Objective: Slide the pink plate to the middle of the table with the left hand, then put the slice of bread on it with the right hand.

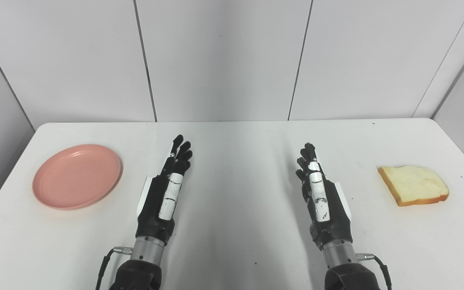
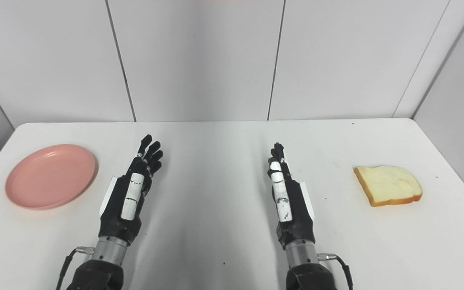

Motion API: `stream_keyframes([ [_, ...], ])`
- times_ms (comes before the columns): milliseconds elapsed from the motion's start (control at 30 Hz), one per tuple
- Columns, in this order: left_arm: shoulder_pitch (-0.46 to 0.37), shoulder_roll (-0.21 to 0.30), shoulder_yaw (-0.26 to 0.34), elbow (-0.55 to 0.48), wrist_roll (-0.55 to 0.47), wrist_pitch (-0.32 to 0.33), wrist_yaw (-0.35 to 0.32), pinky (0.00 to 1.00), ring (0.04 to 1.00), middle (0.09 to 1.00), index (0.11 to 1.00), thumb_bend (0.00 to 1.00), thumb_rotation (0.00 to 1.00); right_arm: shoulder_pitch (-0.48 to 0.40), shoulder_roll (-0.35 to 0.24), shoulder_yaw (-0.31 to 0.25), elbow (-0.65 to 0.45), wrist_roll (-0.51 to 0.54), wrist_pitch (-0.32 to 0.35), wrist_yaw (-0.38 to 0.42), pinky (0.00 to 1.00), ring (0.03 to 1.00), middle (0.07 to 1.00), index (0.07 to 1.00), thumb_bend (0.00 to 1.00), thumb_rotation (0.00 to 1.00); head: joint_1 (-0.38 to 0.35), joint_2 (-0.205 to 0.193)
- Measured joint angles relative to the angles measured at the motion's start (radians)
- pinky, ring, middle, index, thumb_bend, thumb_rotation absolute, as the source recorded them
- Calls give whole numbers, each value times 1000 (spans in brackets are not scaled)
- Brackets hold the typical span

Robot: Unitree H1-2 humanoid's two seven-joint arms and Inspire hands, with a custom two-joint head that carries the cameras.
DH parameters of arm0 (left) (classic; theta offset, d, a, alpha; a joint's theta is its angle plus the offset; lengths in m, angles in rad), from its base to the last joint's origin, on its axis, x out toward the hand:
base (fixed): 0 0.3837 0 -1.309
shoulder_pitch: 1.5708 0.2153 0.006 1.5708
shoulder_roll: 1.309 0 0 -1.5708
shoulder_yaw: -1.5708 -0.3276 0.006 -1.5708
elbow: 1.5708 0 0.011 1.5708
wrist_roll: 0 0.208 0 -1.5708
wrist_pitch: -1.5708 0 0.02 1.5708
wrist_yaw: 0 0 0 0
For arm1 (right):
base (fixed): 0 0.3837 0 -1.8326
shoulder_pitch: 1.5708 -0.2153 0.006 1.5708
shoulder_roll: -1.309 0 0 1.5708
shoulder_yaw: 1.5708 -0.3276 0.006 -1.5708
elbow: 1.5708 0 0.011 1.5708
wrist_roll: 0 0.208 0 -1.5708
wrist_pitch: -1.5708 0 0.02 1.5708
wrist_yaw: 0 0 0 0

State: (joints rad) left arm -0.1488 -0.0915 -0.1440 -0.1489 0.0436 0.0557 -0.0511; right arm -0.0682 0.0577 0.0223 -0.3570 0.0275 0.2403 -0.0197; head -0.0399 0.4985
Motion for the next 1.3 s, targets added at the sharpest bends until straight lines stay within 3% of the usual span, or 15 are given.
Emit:
stream_keyframes([
  [700,0,-1,-1,15,-1,-1,-1,964,960,970,963,679,944,1,0,-1,3,1,-1,0,1000,1000,1000,1000,521,1000,14,-6],
  [967,0,-9,-19,39,31,-9,12,899,928,946,940,683,941,4,-12,-22,19,38,-2,6,1000,1000,1000,1000,516,1000,126,-31],
  [1033,0,-23,-30,45,63,-10,30,882,916,937,930,690,943,6,-21,-35,20,53,-4,8,1000,1000,1000,1000,535,1000,205,-55],
  [1300,-2,-78,-66,116,156,-37,85,854,888,908,905,608,966,6,-57,-58,37,78,-20,10,1000,1000,1000,1000,472,1000,282,-78],
])
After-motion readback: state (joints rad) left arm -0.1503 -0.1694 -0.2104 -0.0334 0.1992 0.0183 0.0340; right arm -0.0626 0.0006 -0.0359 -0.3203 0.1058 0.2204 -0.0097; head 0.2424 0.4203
